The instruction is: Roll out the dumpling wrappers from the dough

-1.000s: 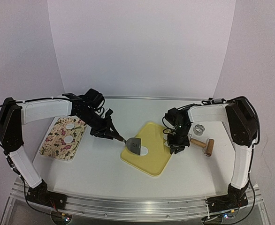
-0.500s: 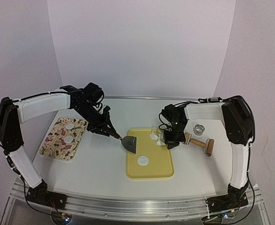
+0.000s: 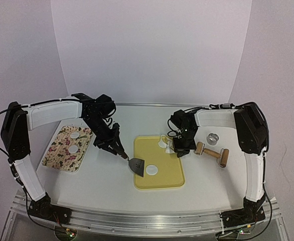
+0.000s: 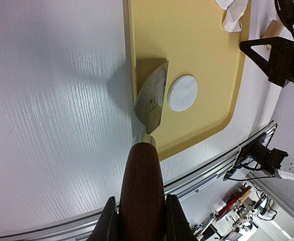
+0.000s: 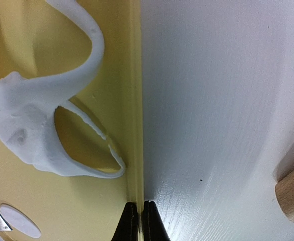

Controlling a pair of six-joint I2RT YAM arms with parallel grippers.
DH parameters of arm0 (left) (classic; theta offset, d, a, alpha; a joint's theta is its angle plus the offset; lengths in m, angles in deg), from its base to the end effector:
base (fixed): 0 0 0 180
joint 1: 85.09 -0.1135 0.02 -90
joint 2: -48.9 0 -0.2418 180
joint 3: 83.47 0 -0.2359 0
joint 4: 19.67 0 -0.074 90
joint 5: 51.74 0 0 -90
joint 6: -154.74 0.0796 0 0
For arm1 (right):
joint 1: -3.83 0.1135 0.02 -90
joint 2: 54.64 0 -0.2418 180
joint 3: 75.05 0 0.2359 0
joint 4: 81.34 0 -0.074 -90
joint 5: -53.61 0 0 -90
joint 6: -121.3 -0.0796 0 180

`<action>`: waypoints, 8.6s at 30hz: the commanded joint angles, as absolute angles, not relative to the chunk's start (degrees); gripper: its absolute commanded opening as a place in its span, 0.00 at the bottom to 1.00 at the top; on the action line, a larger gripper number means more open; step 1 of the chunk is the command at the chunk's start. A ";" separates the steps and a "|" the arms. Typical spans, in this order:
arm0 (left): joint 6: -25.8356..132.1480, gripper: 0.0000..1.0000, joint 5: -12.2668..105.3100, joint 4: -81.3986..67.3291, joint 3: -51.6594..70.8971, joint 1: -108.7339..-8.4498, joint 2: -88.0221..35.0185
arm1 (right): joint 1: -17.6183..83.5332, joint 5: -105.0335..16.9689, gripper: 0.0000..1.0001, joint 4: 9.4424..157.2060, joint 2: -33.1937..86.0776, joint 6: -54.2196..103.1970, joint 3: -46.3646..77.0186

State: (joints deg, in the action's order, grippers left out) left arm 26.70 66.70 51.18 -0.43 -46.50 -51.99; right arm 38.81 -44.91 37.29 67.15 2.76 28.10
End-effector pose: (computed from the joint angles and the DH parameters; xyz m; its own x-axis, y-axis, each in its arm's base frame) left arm 0.2412 -0.2410 0.1958 -0.9922 0.0986 0.0764 0.0442 0.8508 -0.5237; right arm 0.3189 0.2375 0.0932 -0.9898 -0.1159 -0.0827 -0.1310 0.9686 0.2111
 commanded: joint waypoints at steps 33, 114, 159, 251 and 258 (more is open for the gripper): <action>21.20 0.00 64.13 40.81 7.88 -44.49 -50.27 | 40.66 -41.45 0.00 37.16 70.52 1.44 30.75; 12.66 0.00 80.74 -22.67 27.22 -41.83 -64.09 | 41.20 -42.28 0.00 32.42 74.04 -1.39 36.01; 28.28 0.00 75.50 32.39 29.00 -93.97 -21.59 | 41.14 -36.82 0.00 30.13 71.99 2.16 40.36; 38.37 0.00 57.08 46.77 -1.54 -86.41 -26.27 | 41.02 -34.23 0.44 34.16 64.73 2.48 35.42; 31.96 0.00 70.72 27.95 12.99 -86.27 -20.37 | 39.84 -33.42 0.61 32.54 57.89 2.84 34.99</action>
